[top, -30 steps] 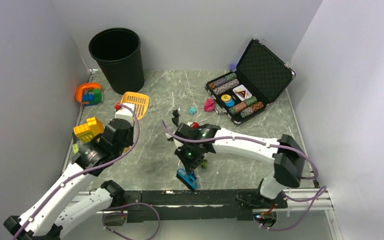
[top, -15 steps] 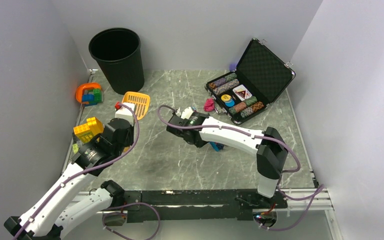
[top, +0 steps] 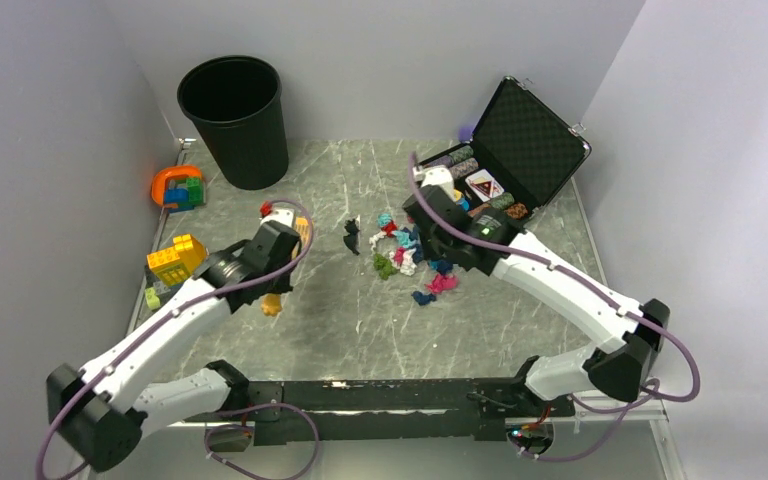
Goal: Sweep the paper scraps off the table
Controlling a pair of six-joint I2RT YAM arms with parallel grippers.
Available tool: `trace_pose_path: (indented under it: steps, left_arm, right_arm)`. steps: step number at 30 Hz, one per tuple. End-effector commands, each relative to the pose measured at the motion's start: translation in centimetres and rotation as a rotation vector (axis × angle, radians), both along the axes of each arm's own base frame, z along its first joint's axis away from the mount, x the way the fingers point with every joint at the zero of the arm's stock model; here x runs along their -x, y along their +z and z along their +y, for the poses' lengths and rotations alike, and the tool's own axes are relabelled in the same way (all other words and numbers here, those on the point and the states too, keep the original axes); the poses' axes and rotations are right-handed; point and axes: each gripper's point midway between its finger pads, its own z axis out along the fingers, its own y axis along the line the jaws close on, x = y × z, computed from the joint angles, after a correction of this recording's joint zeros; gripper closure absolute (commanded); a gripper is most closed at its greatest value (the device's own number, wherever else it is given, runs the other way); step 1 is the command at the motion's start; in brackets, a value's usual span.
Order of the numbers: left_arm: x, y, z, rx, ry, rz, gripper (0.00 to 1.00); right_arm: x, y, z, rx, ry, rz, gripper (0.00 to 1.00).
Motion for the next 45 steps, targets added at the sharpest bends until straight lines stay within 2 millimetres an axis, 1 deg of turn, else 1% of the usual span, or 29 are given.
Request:
trace_pose_path:
  steps: [1,4,7,8,11,14,16,20,21,23,26,28,29,31,33,34,35,36,37,39,40,42,45]
  left_arm:
    - [0.8,-1.8,-3.0,0.128,0.036,0.163,1.00]
    - [0.8,-3.6,-5.3,0.187,-0.022,0.228,1.00]
    - [0.1,-5.0,-6.6,0.211,-0.049,0.243,1.00]
    - [0.0,-5.5,-6.9,0.212,-0.056,0.248,1.00]
    - [-0.6,-7.1,-7.7,0.218,-0.072,0.264,1.00]
    - [-0.7,-8.7,-8.3,0.213,-0.067,0.278,1.00]
    - [-0.6,-9.5,-8.4,0.188,-0.060,0.272,1.00]
    - [-0.2,-9.9,-8.6,0.105,-0.053,0.254,1.00]
    - [-0.2,-9.9,-8.6,0.080,-0.049,0.248,1.00]
    - [0.1,-9.9,-8.7,0.041,-0.054,0.243,1.00]
    - [0.4,-9.9,-8.8,0.001,-0.053,0.236,1.00]
    - [0.7,-10.1,-8.9,-0.001,-0.061,0.241,1.00]
    - [0.9,-10.2,-9.0,0.005,-0.066,0.245,1.00]
    - [1.0,-10.4,-9.3,0.017,-0.084,0.250,1.00]
    - [1.1,-10.4,-9.7,0.031,-0.111,0.259,1.00]
    - [1.3,-10.4,-9.9,0.033,-0.126,0.267,1.00]
    - [1.5,-10.2,-10.1,0.030,-0.147,0.277,1.00]
    - [1.9,-10.1,-10.2,0.026,-0.164,0.288,1.00]
    - [2.3,-9.8,-10.3,0.020,-0.177,0.298,1.00]
    - [3.4,-9.4,-10.2,0.000,-0.207,0.325,1.00]
    - [4.1,-9.3,-10.2,-0.007,-0.228,0.341,1.00]
    - [5.5,-8.9,-10.5,-0.007,-0.276,0.367,1.00]
    - [7.7,-8.2,-11.4,0.004,-0.360,0.403,1.00]
  right_arm:
    - [-1.3,-0.6,-0.3,-0.145,-0.050,0.008,1.00]
    - [-1.4,-1.4,0.0,-0.204,-0.041,0.016,1.00]
    - [-1.3,-2.3,0.8,-0.245,-0.030,0.042,1.00]
    - [-1.3,-2.5,1.3,-0.262,-0.019,0.053,1.00]
    - [-1.0,-2.8,3.5,-0.352,0.053,0.079,1.00]
    - [-1.2,-2.0,5.8,-0.462,0.117,0.059,1.00]
    - [-1.7,-1.3,6.9,-0.521,0.134,0.033,1.00]
    - [-3.0,-0.5,9.3,-0.616,0.160,-0.001,1.00]
    - [-3.5,-0.2,10.2,-0.641,0.176,-0.020,1.00]
    - [-3.7,-0.4,11.9,-0.687,0.225,-0.004,1.00]
    - [-4.6,-1.8,13.4,-0.695,0.221,0.034,1.00]
    - [-5.3,-3.3,13.3,-0.657,0.170,0.065,1.00]
    - [-5.6,-3.7,12.9,-0.633,0.139,0.068,1.00]
    - [-6.3,-3.9,11.1,-0.561,0.058,0.043,1.00]
    - [-6.8,-3.4,8.5,-0.479,-0.029,0.004,1.00]
    - [-7.0,-3.0,6.9,-0.430,-0.076,-0.015,1.00]
    - [-7.1,-2.6,5.2,-0.382,-0.126,-0.039,1.00]
    - [-7.3,-2.4,2.6,-0.307,-0.213,-0.070,1.00]
    - [-6.8,-2.5,-0.3,-0.212,-0.302,-0.076,1.00]
    - [-6.1,-2.0,-5.1,-0.086,-0.441,-0.114,1.00]
    - [-5.7,-1.9,-7.1,-0.029,-0.492,-0.122,1.00]
    - [-4.8,-2.1,-10.8,0.050,-0.588,-0.113,1.00]
    - [-3.9,-2.6,-14.9,0.133,-0.711,-0.121,1.00]
